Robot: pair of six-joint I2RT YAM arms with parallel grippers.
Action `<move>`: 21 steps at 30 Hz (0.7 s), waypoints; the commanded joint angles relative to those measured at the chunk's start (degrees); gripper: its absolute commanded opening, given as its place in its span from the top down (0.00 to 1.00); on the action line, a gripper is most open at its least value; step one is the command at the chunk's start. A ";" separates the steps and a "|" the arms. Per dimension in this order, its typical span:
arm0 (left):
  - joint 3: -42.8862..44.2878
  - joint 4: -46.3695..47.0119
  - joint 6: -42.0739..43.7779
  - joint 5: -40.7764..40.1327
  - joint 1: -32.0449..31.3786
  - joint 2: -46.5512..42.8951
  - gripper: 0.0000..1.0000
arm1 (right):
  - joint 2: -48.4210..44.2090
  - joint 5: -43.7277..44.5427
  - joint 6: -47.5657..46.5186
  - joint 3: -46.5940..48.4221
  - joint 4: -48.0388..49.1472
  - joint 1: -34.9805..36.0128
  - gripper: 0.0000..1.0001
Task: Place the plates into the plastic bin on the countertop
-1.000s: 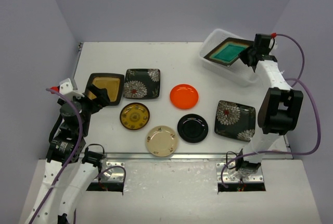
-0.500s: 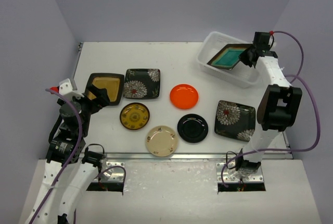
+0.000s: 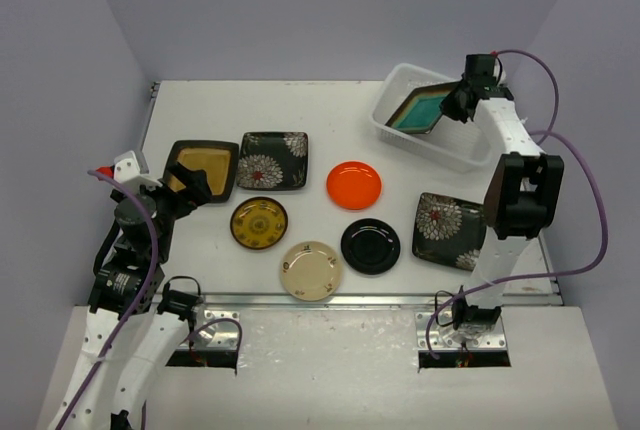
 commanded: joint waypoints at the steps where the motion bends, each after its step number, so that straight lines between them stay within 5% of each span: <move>1: -0.40 3.03 0.94 0.77 -0.77 -0.37 0.00 | -1.22 -1.94 5.96 1.06 10.12 1.95 1.00; 8: -0.49 3.21 1.03 1.00 -1.41 -0.42 0.00 | 1.89 -0.15 15.72 -1.47 9.00 2.12 1.00; 15: -0.66 3.34 1.30 1.75 -1.93 -0.29 0.00 | 5.50 -1.83 14.64 -0.72 7.75 1.26 0.95; 21: -0.66 3.38 1.38 1.92 -2.13 -0.28 0.00 | 7.27 -3.53 12.93 -1.74 6.29 0.27 0.63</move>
